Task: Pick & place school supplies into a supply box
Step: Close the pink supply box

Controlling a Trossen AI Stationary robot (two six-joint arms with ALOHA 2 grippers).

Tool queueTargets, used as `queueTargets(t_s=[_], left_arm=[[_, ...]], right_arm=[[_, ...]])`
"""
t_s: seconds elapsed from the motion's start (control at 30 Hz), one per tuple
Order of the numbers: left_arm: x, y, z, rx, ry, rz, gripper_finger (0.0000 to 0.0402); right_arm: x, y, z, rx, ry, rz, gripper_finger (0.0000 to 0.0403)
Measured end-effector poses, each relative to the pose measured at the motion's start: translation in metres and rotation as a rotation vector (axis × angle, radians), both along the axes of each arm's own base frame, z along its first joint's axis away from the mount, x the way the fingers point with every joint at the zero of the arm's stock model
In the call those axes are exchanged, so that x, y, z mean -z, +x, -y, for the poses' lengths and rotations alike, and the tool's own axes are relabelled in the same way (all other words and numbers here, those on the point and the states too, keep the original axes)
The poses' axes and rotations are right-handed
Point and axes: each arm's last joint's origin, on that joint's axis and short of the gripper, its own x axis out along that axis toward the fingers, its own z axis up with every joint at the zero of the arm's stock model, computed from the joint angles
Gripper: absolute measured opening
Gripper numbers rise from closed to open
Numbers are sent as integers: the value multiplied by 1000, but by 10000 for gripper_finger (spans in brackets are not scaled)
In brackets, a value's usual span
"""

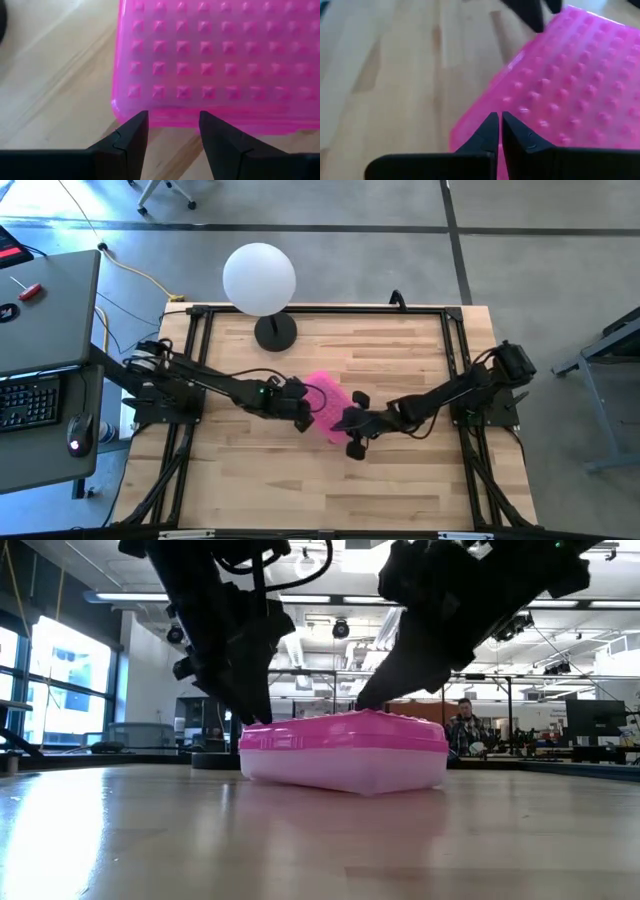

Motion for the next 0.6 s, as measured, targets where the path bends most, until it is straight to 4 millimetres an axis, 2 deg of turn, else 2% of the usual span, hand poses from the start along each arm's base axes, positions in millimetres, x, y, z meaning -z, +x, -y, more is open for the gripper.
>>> queueTargets(t_s=[0.23,0.43,0.53,0.6], left_arm=[[10,3,3,-19,-77,-20,207],[20,7,7,5,-158,-42,207],[21,14,14,33,-188,13,207],[22,11,21,49,-175,-13,207]], right_arm=[[8,-10,-3,16,26,-134,0],[9,-16,-3,12,-6,-180,0],[6,-26,-4,2,-39,-250,0],[2,-37,-5,-23,-74,-307,0]])
